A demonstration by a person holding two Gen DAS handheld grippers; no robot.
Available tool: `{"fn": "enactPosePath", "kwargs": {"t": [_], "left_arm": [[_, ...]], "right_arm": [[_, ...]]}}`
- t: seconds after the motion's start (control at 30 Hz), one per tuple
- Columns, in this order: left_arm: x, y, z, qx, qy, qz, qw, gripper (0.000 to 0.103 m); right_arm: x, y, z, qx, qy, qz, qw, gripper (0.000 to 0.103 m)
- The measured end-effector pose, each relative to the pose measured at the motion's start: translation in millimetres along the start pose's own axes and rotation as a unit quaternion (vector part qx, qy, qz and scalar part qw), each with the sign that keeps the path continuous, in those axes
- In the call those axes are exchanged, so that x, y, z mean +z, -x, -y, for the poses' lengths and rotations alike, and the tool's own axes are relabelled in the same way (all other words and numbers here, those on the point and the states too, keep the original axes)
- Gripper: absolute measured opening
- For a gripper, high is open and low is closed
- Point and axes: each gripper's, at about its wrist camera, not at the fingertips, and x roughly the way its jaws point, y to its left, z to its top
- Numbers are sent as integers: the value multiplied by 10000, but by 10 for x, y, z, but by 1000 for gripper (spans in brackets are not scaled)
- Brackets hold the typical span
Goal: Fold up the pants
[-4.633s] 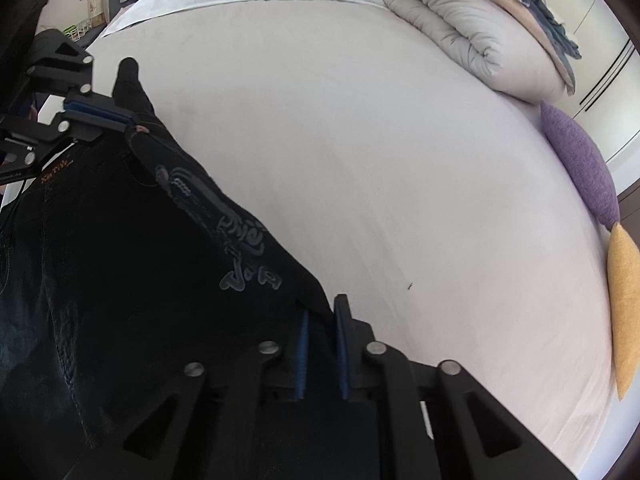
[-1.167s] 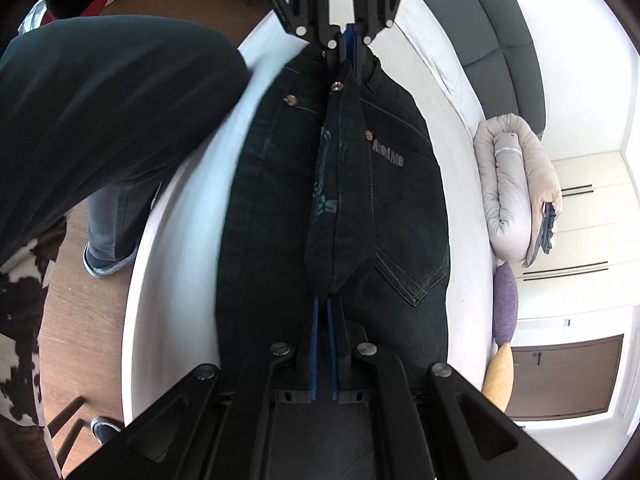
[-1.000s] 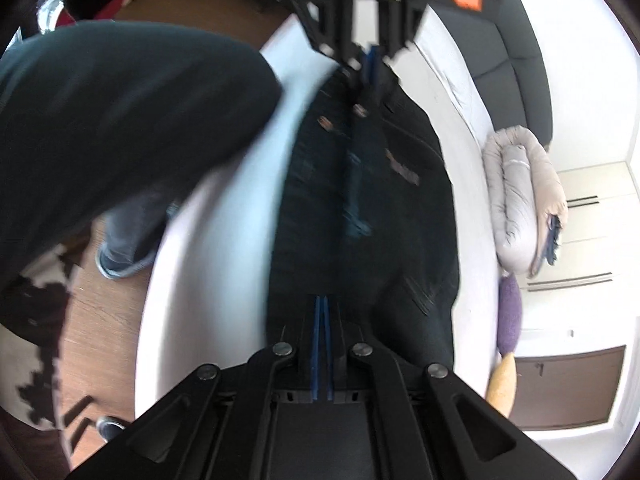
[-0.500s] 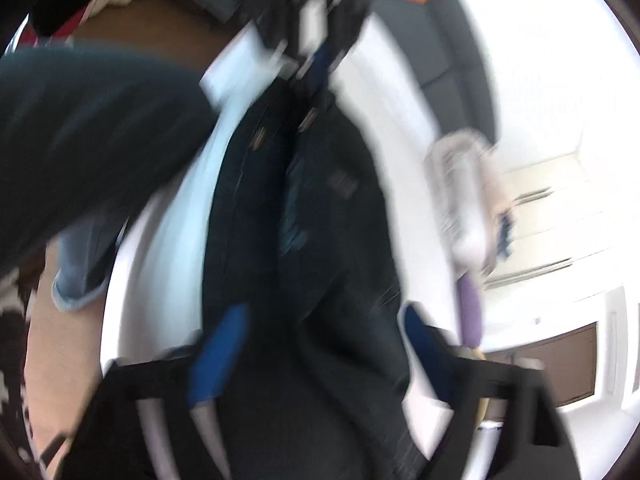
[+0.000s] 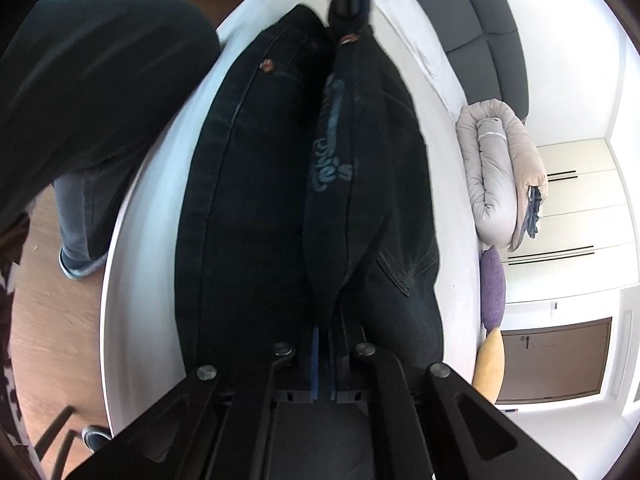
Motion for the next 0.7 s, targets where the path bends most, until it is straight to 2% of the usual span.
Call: {"fn": "enactPosePath", "kwargs": {"t": [0.17,0.37,0.6,0.7], "left_arm": [[-70,22,122,-197,-284,-162,9993,5],[-185,-23,153,-344,-347,-348,9982,5],[-236,-100,148,-372,-456,-440,9973,5],[-229,-158,193,-204,-603,-476,9968,7]], "right_arm": [[-18,183,-60,41,120,43,9999,3],[30,264,-279,139,345,74,9993,3],[44,277,-412,186,468,27,9987,3],[15,201,-445,235,476,-15,9986,5]]}}
